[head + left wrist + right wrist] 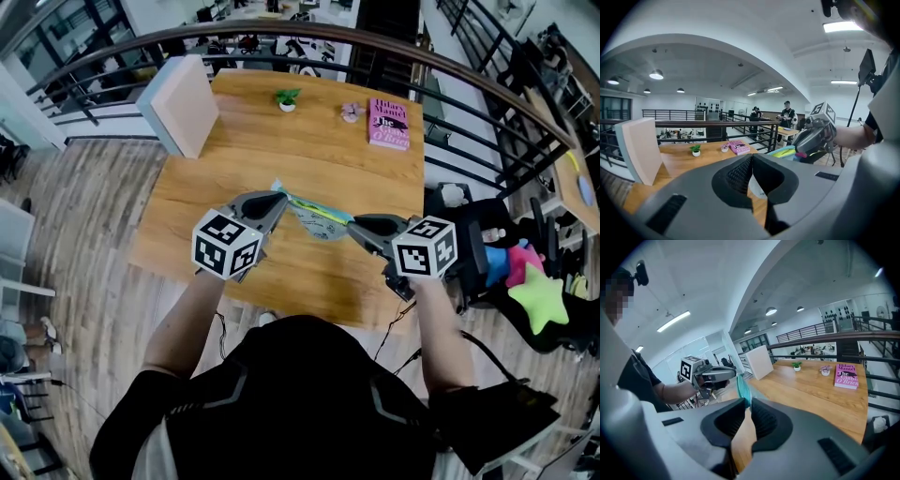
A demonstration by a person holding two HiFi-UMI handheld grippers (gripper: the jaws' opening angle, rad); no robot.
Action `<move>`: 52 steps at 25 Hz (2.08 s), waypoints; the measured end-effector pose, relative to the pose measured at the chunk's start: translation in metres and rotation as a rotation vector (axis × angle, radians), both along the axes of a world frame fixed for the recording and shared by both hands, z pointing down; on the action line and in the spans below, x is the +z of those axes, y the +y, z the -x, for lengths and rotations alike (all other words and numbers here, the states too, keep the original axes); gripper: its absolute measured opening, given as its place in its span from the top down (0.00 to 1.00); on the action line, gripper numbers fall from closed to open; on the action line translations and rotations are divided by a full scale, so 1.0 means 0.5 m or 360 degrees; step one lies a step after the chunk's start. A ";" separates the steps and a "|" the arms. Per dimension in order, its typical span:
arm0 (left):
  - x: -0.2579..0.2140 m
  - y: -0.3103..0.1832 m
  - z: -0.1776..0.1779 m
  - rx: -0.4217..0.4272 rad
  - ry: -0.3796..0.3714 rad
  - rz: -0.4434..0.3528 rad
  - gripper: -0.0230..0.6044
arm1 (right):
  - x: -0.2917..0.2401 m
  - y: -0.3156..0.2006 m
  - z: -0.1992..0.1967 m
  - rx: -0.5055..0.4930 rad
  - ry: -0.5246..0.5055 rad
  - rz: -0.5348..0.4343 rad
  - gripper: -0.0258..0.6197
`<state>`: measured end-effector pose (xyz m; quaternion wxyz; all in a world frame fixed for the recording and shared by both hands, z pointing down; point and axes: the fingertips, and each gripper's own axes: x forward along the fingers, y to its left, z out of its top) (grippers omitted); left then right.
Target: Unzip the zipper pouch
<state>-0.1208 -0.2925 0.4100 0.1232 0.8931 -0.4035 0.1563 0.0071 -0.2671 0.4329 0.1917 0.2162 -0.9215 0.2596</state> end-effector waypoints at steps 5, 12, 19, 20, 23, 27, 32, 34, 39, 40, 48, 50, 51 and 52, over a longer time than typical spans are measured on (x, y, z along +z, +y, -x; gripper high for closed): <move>0.029 -0.010 0.042 -0.0112 0.0023 0.0064 0.91 | 0.012 -0.013 -0.016 0.0033 0.0014 0.0012 0.88; 0.057 -0.013 0.049 -0.0153 0.0011 0.0113 0.91 | 0.034 -0.029 -0.020 0.0045 0.0017 0.0033 0.88; 0.103 -0.025 0.045 -0.0187 -0.0016 0.0183 0.91 | 0.080 -0.070 -0.023 0.0051 0.0073 0.0033 0.88; 0.111 -0.029 0.045 -0.0200 -0.0019 0.0192 0.91 | 0.091 -0.078 -0.022 0.0050 0.0084 0.0037 0.88; 0.136 -0.057 0.048 -0.0236 -0.0039 0.0215 0.91 | 0.119 -0.109 -0.019 0.0042 0.0110 0.0054 0.88; 0.153 -0.110 0.054 -0.0263 -0.0056 0.0236 0.91 | 0.154 -0.169 -0.009 0.0050 0.0149 0.0071 0.88; 0.156 -0.184 0.082 -0.0428 -0.0046 0.0179 0.91 | 0.178 -0.252 0.020 0.0011 0.0141 -0.0023 0.88; 0.184 -0.198 0.093 -0.0483 -0.0054 0.0200 0.91 | 0.201 -0.273 0.033 -0.0026 0.0174 -0.0053 0.88; 0.306 -0.162 0.123 -0.0573 -0.0088 0.0378 0.91 | 0.286 -0.254 0.062 -0.0098 0.0206 -0.0022 0.88; 0.329 -0.151 0.126 -0.0578 -0.0092 0.0415 0.91 | 0.305 -0.244 0.065 -0.0113 0.0215 0.0003 0.88; 0.467 -0.079 0.132 -0.0509 -0.0192 0.0617 0.91 | 0.436 -0.167 0.074 -0.0152 0.0303 0.0182 0.88; 0.498 -0.065 0.135 -0.0502 -0.0238 0.0666 0.91 | 0.460 -0.147 0.076 -0.0170 0.0320 0.0209 0.88; 0.513 -0.058 0.135 -0.0495 -0.0257 0.0690 0.91 | 0.472 -0.137 0.075 -0.0175 0.0333 0.0226 0.88; 0.526 -0.051 0.134 -0.0489 -0.0269 0.0711 0.91 | 0.484 -0.129 0.074 -0.0179 0.0349 0.0243 0.88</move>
